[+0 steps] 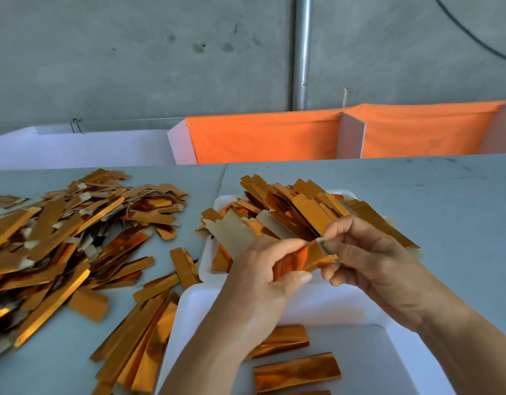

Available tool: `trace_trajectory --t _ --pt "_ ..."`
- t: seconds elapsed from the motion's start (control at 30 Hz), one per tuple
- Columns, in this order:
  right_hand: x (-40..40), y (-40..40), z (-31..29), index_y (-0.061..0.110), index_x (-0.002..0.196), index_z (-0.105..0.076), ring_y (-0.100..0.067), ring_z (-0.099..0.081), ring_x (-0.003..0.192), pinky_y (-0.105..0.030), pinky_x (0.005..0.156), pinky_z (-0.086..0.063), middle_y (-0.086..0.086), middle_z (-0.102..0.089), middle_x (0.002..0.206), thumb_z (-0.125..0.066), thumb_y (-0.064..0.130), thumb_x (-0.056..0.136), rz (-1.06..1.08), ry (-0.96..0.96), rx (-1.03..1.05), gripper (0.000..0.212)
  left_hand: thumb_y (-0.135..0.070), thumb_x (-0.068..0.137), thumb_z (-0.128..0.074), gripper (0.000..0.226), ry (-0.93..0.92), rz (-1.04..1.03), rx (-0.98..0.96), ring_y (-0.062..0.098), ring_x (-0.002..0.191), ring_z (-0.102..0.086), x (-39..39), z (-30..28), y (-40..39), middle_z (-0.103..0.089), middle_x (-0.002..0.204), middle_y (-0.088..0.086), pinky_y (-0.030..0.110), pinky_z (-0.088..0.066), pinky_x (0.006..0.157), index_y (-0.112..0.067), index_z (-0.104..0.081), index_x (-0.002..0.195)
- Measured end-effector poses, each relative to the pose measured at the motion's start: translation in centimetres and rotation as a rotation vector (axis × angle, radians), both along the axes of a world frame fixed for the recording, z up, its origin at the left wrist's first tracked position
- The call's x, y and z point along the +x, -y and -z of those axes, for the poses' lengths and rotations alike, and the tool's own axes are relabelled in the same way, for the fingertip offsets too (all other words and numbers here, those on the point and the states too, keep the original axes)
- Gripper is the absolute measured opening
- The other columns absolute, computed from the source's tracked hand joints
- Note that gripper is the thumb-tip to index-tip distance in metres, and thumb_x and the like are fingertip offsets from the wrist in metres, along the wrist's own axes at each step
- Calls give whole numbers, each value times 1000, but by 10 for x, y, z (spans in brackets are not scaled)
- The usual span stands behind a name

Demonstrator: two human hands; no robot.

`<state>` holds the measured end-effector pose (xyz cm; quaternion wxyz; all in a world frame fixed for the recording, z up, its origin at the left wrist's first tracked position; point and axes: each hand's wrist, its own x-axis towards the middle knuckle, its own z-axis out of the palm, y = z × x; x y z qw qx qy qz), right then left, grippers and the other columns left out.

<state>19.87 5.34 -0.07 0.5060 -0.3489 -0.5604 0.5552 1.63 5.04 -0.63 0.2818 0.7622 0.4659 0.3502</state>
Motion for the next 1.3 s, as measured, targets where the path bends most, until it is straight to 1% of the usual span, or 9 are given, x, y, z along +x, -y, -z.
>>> trace_trajectory --t 0.23,0.4,0.6,0.73,0.8,0.87,1.0,1.17,1.3 --pt "4 5 -4 18 87 -65 -27 -69 71 -27 63 -55 -15 -69 80 -67 26 84 -17 102 90 8 -28 85 -67 39 123 36 -45 -8 102 -52 -5 -3 -1 -55 104 -26 10 -41 84 -65 -55 91" --pt "3 8 -6 11 92 -63 -24 -69 71 -26 65 -55 -15 -69 77 -63 19 79 23 240 146 15 -26 83 -70 39 88 38 -77 -4 107 -53 -9 -2 0 -55 109 -22 20 -44 94 -48 -59 113" --pt "2 8 -6 17 79 -65 -18 -62 57 -22 59 -51 -7 -63 62 -63 17 80 -9 270 98 2 -30 83 -69 42 -2 23 -56 -12 109 -44 -9 0 -1 -49 109 -31 5 -37 83 -46 -56 120" --pt "2 6 0 27 74 -60 -16 -53 50 -20 58 -47 -5 -54 60 -62 -1 87 42 353 119 31 -28 84 -68 46 -46 21 -17 -13 107 -42 -8 -1 2 -47 109 -32 5 -35 84 -50 -53 122" --pt "0 6 1 27 76 -60 -17 -51 49 -20 56 -46 -7 -53 59 -64 4 86 36 320 91 26 -28 84 -68 44 -61 23 -8 -11 107 -43 -7 -2 3 -47 110 -32 8 -35 84 -49 -54 120" --pt "-1 6 -2 21 81 -65 -18 -52 50 -22 53 -46 -10 -53 60 -63 14 79 -56 144 -11 7 -26 84 -69 42 -38 24 -19 -9 108 -44 -8 -5 4 -48 110 -30 9 -37 86 -49 -56 116" --pt "1 4 -3 10 92 -69 -19 -54 50 -25 49 -48 -11 -55 67 -65 19 75 -185 -139 -152 20 -22 83 -70 40 13 27 -51 -6 107 -49 -10 -9 5 -50 107 -28 15 -43 90 -49 -57 109" --pt "0 1 2 10 94 -70 -19 -56 50 -25 49 -51 -10 -57 63 -90 25 60 -231 -147 -198 43 -20 82 -71 37 7 24 -74 -2 106 -53 -12 -11 7 -53 105 -25 25 -48 92 -42 -60 109" --pt "-1 1 0 11 88 -70 -18 -56 45 -24 45 -51 -11 -58 58 -86 18 67 -214 -87 -219 27 -19 81 -71 38 -20 42 -72 -2 107 -53 -11 -12 8 -53 107 -26 24 -48 93 -42 -60 110"
